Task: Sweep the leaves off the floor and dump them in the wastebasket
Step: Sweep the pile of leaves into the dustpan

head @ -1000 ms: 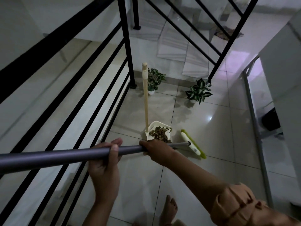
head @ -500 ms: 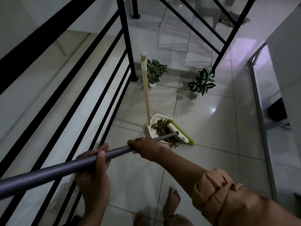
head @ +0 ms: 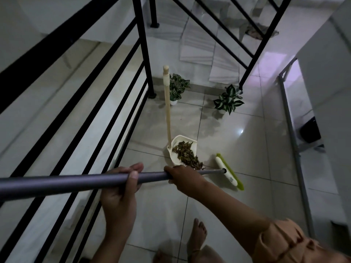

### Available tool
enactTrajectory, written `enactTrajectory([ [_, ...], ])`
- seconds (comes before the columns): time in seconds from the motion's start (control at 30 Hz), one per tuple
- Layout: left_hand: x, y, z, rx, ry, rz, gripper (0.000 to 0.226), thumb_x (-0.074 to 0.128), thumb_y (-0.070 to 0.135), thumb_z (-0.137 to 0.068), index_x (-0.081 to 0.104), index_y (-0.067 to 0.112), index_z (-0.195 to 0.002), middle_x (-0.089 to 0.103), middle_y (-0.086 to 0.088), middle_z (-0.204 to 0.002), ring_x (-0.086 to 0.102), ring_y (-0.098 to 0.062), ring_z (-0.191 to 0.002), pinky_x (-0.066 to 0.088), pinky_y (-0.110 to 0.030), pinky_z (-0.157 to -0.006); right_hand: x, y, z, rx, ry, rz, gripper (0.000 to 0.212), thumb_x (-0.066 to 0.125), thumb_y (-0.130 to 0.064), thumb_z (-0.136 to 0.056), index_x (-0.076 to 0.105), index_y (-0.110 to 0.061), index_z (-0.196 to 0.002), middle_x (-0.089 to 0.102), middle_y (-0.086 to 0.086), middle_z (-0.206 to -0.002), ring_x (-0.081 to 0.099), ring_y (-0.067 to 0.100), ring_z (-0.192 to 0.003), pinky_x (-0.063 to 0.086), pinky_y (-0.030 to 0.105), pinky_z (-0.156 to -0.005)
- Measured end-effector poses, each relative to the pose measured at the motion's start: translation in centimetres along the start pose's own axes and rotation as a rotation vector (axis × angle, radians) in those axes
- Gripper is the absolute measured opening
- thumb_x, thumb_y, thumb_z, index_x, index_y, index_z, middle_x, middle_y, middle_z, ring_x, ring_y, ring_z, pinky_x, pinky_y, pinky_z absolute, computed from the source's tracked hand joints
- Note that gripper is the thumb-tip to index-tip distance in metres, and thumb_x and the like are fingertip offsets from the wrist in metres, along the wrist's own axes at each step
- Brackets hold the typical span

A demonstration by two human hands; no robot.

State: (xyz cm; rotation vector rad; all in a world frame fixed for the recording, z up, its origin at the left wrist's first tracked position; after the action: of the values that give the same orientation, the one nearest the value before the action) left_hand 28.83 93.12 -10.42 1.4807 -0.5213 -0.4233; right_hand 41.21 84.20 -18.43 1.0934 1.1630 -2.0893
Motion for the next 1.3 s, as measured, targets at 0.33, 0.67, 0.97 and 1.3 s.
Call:
enactTrajectory([
  [0.33, -3.1, 1.6, -1.7, 0.038, -0.051, -0.053, 0.031, 0.052, 0.001, -0.086, 0.061, 0.03, -0.081, 0.073, 0.009, -0.086, 0.069, -0.014, -0.09, 0.058, -0.028, -0.074, 1.0, -3.8, -1.2, -0.02, -0.005, -0.107, 0.026, 0.049, -0.013, -0.09, 0.044, -0.011, -0.115, 0.06, 0.018, -0.109, 0.057, 0.031, -0.094, 0.041, 0.036, -0.075],
  [0.67, -6.3, 5.0, -0.9, 0.152, 0.047, -0.046, 0.007, 0.063, 0.023, -0.083, 0.057, 0.026, -0.083, 0.073, 0.009, -0.085, 0.069, -0.012, -0.087, 0.057, -0.035, -0.078, -1.4, -8.6, -2.5, -0.149, 0.047, -0.027, 0.032, 0.048, -0.01, -0.09, 0.043, -0.009, -0.121, 0.058, 0.02, -0.11, 0.057, 0.032, -0.097, 0.037, 0.032, -0.072],
  [0.97, -4.2, 3.4, 0.0, 0.103, 0.046, -0.017, 0.025, 0.049, -0.003, -0.088, 0.052, 0.022, -0.085, 0.073, 0.01, -0.084, 0.069, -0.01, -0.088, 0.058, -0.027, -0.071, -1.2, -5.9, -1.0, -0.102, 0.012, 0.029, 0.029, 0.05, -0.01, -0.09, 0.044, -0.009, -0.118, 0.06, 0.019, -0.109, 0.059, 0.032, -0.095, 0.047, 0.04, -0.08],
  [1.3, -3.1, 0.3, 0.2, 0.023, 0.061, -0.04, 0.027, 0.053, 0.006, -0.086, 0.06, 0.032, -0.08, 0.073, 0.008, -0.087, 0.068, -0.012, -0.092, 0.058, -0.029, -0.077, 1.3, -3.2, -1.4, -0.071, -0.078, -0.036, 0.028, 0.05, -0.012, -0.09, 0.045, -0.009, -0.117, 0.061, 0.018, -0.109, 0.058, 0.03, -0.097, 0.044, 0.037, -0.08],
])
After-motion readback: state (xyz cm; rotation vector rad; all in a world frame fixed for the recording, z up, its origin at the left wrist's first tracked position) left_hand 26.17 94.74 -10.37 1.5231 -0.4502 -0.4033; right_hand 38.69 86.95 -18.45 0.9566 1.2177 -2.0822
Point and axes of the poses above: each hand's wrist, its own z-axis away from the middle knuckle, its own x-axis out of the palm, y = z × x, the point moved 5 cm from there along -z, towards the middle knuckle
